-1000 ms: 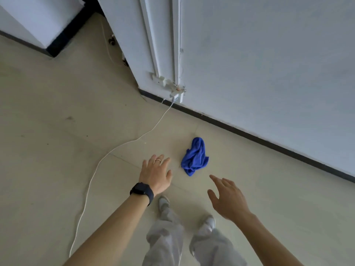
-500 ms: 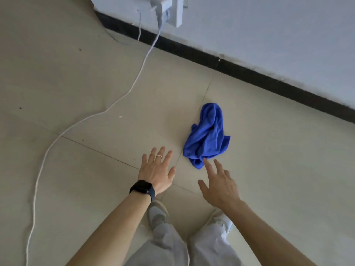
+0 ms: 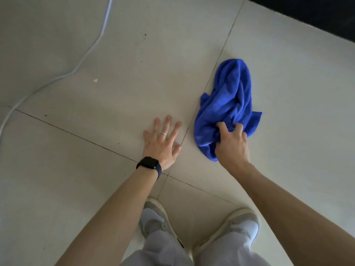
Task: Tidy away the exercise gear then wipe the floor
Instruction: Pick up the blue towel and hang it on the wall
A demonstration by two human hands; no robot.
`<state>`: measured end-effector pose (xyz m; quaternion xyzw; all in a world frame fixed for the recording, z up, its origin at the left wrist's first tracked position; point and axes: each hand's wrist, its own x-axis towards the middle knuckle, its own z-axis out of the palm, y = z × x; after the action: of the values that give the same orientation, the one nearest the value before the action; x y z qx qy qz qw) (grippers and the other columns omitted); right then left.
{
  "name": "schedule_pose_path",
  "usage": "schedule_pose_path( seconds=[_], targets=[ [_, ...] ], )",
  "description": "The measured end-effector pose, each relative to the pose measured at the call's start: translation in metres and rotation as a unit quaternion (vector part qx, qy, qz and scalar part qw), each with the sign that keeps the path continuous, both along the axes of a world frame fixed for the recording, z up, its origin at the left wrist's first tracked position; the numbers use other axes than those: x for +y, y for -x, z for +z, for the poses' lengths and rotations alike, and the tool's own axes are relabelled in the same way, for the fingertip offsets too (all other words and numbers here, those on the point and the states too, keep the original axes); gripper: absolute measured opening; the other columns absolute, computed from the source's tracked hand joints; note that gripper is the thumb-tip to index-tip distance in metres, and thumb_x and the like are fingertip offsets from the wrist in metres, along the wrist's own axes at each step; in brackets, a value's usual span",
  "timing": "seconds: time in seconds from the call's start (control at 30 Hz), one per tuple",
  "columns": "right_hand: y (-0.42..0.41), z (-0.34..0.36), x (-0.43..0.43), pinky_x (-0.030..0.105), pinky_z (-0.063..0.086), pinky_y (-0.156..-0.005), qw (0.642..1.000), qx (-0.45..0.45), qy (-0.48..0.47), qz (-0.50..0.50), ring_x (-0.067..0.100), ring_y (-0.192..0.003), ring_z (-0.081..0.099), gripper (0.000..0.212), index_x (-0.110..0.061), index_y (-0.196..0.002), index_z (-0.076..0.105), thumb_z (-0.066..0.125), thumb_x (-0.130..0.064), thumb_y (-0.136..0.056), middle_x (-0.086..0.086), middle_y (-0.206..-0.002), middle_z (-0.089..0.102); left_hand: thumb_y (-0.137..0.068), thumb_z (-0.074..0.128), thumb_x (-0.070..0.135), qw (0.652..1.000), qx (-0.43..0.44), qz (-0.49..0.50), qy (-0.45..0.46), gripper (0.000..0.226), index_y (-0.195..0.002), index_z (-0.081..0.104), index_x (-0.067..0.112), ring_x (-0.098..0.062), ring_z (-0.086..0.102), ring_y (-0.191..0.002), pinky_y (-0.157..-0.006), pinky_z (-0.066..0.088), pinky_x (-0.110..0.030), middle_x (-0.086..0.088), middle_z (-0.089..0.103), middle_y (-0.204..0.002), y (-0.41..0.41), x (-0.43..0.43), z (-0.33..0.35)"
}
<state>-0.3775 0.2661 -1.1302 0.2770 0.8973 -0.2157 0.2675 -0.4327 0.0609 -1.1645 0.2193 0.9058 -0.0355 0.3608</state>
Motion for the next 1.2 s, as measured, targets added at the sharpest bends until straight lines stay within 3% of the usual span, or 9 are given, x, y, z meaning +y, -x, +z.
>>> schedule_pose_path(
  seconds=[0.13,0.3,0.6,0.67,0.77,0.9,1.03,1.13,1.2],
  targets=[
    [-0.006,0.063,0.018,0.034,0.037,-0.073,0.998,0.003,0.055,-0.02,0.028,-0.086,0.04,0.04,-0.02,-0.13,0.047,0.049,-0.009,-0.093,0.014,-0.121,0.044,-0.1,0.045,0.031,0.996,-0.075,-0.014,0.048,0.073,-0.157,-0.002,0.031,-0.032,0.003,-0.152,-0.119,0.014,-0.056,-0.005,0.003,-0.166,0.017,0.017,0.066],
    [-0.028,0.225,0.033,0.03,0.037,-0.075,0.985,0.019,0.143,-0.097,0.026,-0.086,0.046,0.042,-0.024,-0.134,0.049,0.05,-0.011,-0.095,0.009,-0.116,0.048,-0.098,0.045,0.028,0.996,-0.089,-0.007,0.027,0.067,-0.156,0.011,0.025,-0.028,0.014,-0.15,-0.118,0.019,-0.052,-0.004,0.019,-0.163,0.019,0.042,0.227],
    [-0.069,0.576,0.063,0.006,0.035,-0.067,0.96,0.095,0.193,-0.178,0.021,-0.089,0.056,0.043,-0.025,-0.122,0.06,0.056,-0.001,-0.087,0.002,-0.105,0.059,-0.092,0.055,0.024,0.988,-0.023,-0.065,-0.142,0.067,-0.153,0.028,0.028,-0.026,0.039,-0.139,-0.108,0.04,-0.041,-0.004,0.043,-0.152,0.029,0.086,0.573],
    [-0.08,0.642,0.068,0.009,0.04,-0.069,0.953,0.133,0.193,-0.19,0.022,-0.087,0.059,0.041,-0.026,-0.115,0.062,0.057,0.0,-0.083,0.001,-0.102,0.064,-0.092,0.057,0.029,0.974,0.003,-0.108,-0.201,0.056,-0.146,0.044,0.034,-0.026,0.045,-0.134,-0.104,0.044,-0.039,-0.003,0.051,-0.146,0.026,0.09,0.642],
    [-0.101,0.72,0.066,0.027,0.053,-0.072,0.928,0.216,0.198,-0.231,0.019,-0.081,0.063,0.038,-0.027,-0.103,0.063,0.058,0.001,-0.079,-0.006,-0.09,0.069,-0.091,0.057,0.032,0.945,0.033,-0.141,-0.293,0.029,-0.118,0.068,0.036,-0.019,0.052,-0.122,-0.088,0.05,-0.033,0.01,0.061,-0.133,0.02,0.096,0.726],
    [-0.136,0.806,0.052,0.03,0.056,-0.067,0.865,0.313,0.229,-0.319,0.015,-0.068,0.064,0.03,-0.014,-0.1,0.061,0.055,0.014,-0.089,0.006,-0.075,0.068,-0.091,0.047,0.036,0.905,0.043,-0.186,-0.38,0.027,-0.108,0.067,0.033,-0.015,0.056,-0.112,-0.082,0.051,-0.034,0.014,0.065,-0.122,0.008,0.099,0.813],
    [-0.162,0.844,0.045,0.028,0.052,-0.074,0.841,0.323,0.157,-0.404,0.015,-0.085,0.065,0.026,-0.034,-0.109,0.058,0.061,-0.014,-0.094,-0.013,-0.095,0.07,-0.098,0.048,0.033,0.891,0.007,-0.17,-0.421,0.012,-0.106,0.056,0.036,-0.012,0.063,-0.087,-0.074,0.053,-0.038,0.011,0.069,-0.095,0.006,0.121,0.89],
    [-0.176,0.872,0.037,0.036,0.047,-0.096,0.832,0.326,0.079,-0.442,0.009,-0.109,0.054,0.051,-0.039,-0.138,0.044,0.062,-0.043,-0.091,-0.018,-0.125,0.054,-0.098,0.05,0.035,0.865,-0.014,-0.226,-0.448,0.011,-0.103,0.059,0.035,-0.011,0.063,-0.078,-0.073,0.054,-0.039,0.013,0.068,-0.086,-0.002,0.153,0.947],
    [-0.183,0.898,0.026,0.032,0.044,-0.1,0.811,0.392,0.066,-0.428,0.0,-0.115,0.053,0.055,-0.039,-0.139,0.046,0.063,-0.052,-0.088,-0.027,-0.129,0.053,-0.099,0.052,0.036,0.847,-0.039,-0.272,-0.456,0.011,-0.103,0.062,0.035,-0.009,0.063,-0.078,-0.073,0.056,-0.036,0.013,0.068,-0.086,-0.015,0.176,0.983]
  ],
)
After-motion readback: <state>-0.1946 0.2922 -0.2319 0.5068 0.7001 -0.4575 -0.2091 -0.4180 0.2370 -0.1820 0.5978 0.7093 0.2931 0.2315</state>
